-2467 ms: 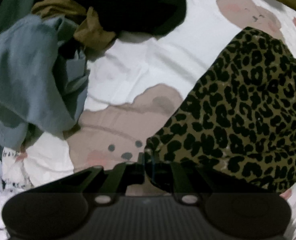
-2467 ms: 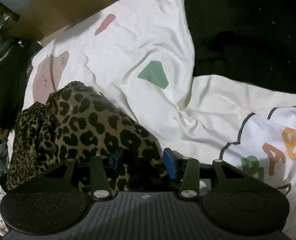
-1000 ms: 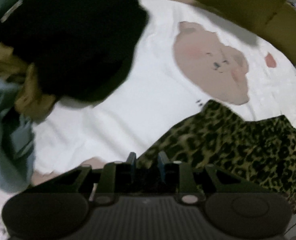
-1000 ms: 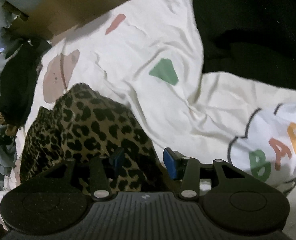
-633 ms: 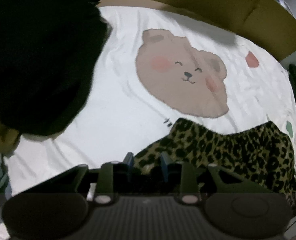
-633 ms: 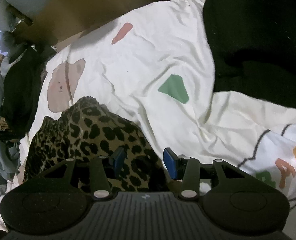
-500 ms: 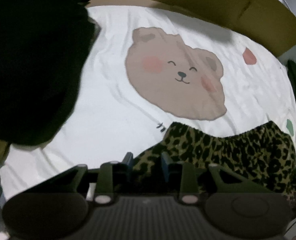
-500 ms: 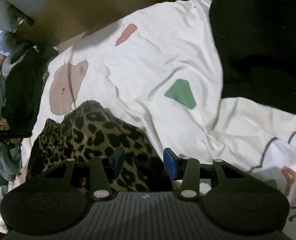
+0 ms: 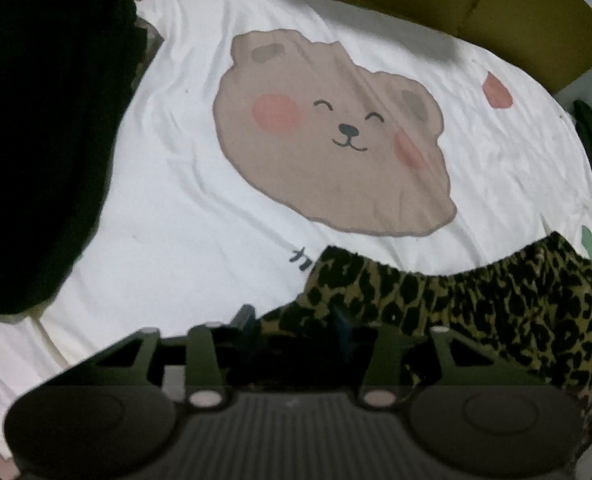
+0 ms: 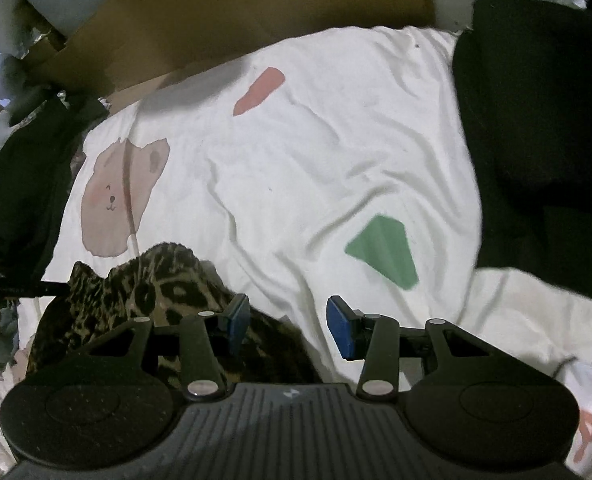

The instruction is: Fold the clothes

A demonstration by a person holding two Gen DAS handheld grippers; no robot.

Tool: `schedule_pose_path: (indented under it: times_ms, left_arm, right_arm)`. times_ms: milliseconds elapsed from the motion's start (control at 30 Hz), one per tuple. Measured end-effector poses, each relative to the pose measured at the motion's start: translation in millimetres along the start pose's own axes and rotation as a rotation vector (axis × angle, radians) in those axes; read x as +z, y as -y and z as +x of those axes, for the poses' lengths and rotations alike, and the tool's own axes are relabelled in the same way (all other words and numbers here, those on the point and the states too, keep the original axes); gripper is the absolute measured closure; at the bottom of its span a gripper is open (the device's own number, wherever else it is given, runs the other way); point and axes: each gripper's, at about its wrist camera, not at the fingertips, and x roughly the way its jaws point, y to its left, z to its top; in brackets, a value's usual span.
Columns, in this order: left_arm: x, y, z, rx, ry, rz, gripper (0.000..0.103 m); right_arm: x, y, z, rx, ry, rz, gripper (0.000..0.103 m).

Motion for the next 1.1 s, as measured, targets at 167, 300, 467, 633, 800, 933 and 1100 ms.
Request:
schedule_pose_path:
  times_ms: [167,300,467,633,800,933,1100]
  left_arm:
    - [-7,1,7,0.002,-0.013,0.019,0.048]
    - [-12,3,13,0.011,-0.020,0.039,0.047]
    - [-13,5,15,0.021,-0.012,0.064,0.044]
    - [-13,3,15,0.012,-0.005,0.071,0.043]
    - [-16,3,15,0.014,0.004,0.068,0.043]
    - [-17,5,14,0.021,0.006,0.075,0.043]
    - [-16,8,15,0.026,0.014,0.117,0.043]
  right_arm:
    - [8,-19,11,0.026,-0.009,-0.064,0.053]
    - [10,-31,23,0.036,-0.027,-0.096,0.053]
    - [-1,-35,35,0.055,-0.061,-0.116,0.053]
    - [-20,-46,37,0.091,-0.095,-0.179,0.053]
    - [-36,-58,45,0.083,-0.129,-0.246,0.053]
    - [-37,-60,49,0.081,-0.132,-0.260,0.053]
    - [-34,-67,55,0.085,-0.125,-0.314,0.053]
